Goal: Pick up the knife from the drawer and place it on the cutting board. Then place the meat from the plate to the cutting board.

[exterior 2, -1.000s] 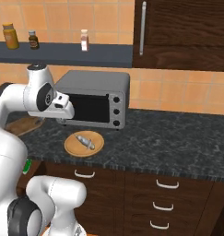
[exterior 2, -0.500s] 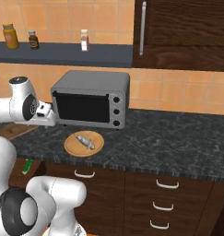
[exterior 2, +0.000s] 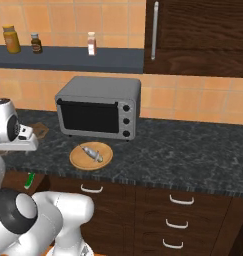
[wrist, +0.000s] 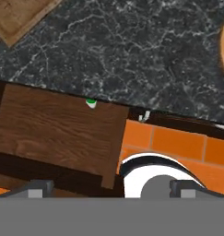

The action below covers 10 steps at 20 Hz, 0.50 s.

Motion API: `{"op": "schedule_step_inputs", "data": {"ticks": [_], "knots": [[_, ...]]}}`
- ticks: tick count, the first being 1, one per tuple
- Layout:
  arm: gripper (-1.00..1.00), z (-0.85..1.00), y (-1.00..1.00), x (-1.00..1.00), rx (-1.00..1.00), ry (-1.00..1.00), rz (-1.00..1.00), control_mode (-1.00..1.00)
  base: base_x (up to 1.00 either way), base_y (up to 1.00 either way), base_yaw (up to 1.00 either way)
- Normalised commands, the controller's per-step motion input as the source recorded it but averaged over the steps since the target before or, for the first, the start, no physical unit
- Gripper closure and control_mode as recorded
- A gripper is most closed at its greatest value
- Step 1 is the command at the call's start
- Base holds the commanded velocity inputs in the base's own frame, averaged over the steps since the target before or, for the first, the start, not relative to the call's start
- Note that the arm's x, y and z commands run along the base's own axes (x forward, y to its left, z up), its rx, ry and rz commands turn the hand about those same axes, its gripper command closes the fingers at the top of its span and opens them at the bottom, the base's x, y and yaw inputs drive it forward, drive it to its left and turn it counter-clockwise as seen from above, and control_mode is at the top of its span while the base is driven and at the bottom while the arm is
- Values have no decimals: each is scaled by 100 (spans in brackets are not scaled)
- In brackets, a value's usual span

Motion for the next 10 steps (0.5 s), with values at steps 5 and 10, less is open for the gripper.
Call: {"op": "schedule_step_inputs", "data": {"ticks": [5, 10], "knots": [[-100, -84, 85, -17, 0, -11, 9, -100, 0, 0, 0], [-100, -69, 33, -15, 1, 0, 9, -100, 0, 0, 0]]}}
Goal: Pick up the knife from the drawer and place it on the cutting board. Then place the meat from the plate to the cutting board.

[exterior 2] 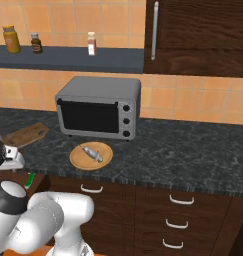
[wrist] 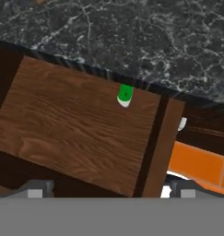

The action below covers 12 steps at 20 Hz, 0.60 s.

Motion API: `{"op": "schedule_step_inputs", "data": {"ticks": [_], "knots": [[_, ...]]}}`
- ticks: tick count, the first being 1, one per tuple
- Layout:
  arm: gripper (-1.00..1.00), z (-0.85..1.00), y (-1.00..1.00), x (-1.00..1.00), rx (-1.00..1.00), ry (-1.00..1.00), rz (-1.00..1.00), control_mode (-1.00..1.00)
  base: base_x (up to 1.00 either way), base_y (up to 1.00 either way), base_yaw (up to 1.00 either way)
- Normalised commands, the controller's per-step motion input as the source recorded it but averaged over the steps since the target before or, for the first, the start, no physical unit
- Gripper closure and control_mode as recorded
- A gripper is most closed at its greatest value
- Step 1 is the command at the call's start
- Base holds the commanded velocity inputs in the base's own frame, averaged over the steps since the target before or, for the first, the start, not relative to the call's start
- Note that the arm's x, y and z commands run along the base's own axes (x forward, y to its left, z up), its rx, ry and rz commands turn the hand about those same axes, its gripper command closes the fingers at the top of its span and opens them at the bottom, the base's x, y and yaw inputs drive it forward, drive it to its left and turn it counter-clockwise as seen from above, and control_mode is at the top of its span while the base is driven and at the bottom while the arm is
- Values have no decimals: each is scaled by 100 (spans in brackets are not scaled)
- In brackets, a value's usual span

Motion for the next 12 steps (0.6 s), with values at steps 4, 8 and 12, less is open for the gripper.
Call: {"op": "schedule_step_inputs", "data": {"ticks": [4, 8, 12], "knots": [[-100, -41, 25, -25, 4, 0, 6, -100, 0, 0, 0], [-100, -49, 25, -29, 5, 0, 6, -100, 0, 0, 0], [-100, -67, 23, -21, 4, 1, 3, -100, 0, 0, 0]]}}
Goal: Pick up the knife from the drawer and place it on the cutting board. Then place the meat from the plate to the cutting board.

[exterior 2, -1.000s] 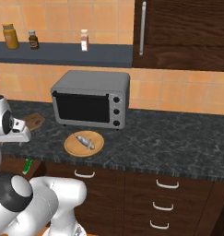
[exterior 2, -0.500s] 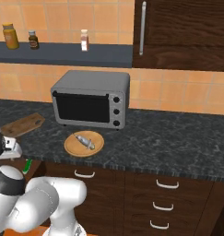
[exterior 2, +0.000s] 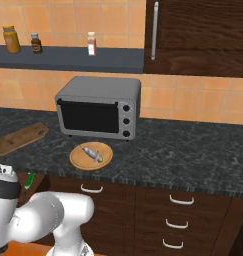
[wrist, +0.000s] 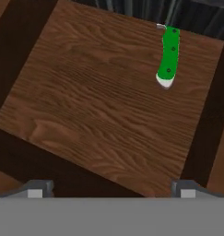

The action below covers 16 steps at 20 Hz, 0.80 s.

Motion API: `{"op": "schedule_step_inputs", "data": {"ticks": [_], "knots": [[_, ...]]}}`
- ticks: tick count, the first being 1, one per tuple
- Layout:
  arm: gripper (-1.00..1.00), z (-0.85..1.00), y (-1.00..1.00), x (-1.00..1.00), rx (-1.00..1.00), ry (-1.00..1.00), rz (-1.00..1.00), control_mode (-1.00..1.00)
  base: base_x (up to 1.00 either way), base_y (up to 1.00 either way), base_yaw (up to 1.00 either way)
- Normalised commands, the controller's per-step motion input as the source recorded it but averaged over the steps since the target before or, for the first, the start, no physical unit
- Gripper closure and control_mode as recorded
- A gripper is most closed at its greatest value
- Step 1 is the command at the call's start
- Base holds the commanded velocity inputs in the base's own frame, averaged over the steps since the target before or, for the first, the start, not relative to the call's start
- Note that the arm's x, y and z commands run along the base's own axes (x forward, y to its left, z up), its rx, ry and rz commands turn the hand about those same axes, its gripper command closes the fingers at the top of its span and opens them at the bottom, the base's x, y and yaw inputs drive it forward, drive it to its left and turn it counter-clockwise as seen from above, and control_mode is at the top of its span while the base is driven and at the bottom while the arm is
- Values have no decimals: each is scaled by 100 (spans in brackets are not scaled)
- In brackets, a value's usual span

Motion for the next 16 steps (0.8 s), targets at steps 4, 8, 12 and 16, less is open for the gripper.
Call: {"op": "schedule_step_inputs", "data": {"ticks": [4, 8, 12, 16], "knots": [[-100, -39, 19, -6, 0, 6, 0, -100, 0, 0, 0], [-100, 0, 10, -19, 0, 12, 0, -100, 0, 0, 0], [-100, -3, 3, -12, 0, 15, 0, -100, 0, 0, 0], [-100, 4, 1, 0, 0, 9, 0, -100, 0, 0, 0]]}}
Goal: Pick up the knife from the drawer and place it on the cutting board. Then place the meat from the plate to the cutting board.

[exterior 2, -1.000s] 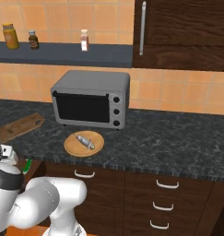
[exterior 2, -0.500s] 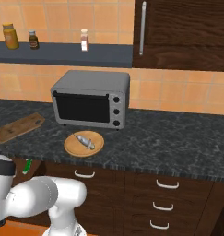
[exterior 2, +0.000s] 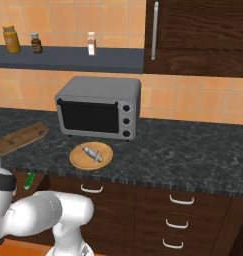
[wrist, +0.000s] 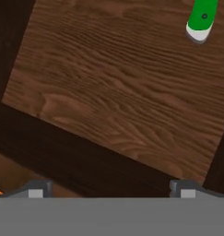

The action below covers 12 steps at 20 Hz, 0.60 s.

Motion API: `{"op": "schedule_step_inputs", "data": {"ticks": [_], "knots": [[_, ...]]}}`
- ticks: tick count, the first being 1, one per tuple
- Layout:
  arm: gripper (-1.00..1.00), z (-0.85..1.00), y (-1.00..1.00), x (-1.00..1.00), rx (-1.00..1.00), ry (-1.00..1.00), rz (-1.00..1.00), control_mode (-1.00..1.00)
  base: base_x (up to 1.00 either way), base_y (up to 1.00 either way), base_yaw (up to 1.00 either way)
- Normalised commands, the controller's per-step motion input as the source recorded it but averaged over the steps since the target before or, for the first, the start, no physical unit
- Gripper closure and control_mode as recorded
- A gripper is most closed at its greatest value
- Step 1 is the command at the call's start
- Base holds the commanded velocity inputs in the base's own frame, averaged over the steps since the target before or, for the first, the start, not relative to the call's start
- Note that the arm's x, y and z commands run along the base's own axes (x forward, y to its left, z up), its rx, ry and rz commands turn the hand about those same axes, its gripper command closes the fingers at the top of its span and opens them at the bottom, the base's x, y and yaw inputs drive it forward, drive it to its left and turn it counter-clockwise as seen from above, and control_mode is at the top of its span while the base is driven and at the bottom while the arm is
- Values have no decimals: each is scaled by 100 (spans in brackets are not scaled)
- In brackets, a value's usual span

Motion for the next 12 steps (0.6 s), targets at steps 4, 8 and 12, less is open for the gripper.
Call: {"op": "schedule_step_inputs", "data": {"ticks": [4, 8, 12], "knots": [[-100, 4, 1, 2, 0, 3, 0, -100, 0, 0, 0], [-100, -2, 0, 24, 0, 11, 0, -100, 0, 0, 0], [-100, -5, 4, 22, 0, 16, 0, -100, 0, 0, 0]]}}
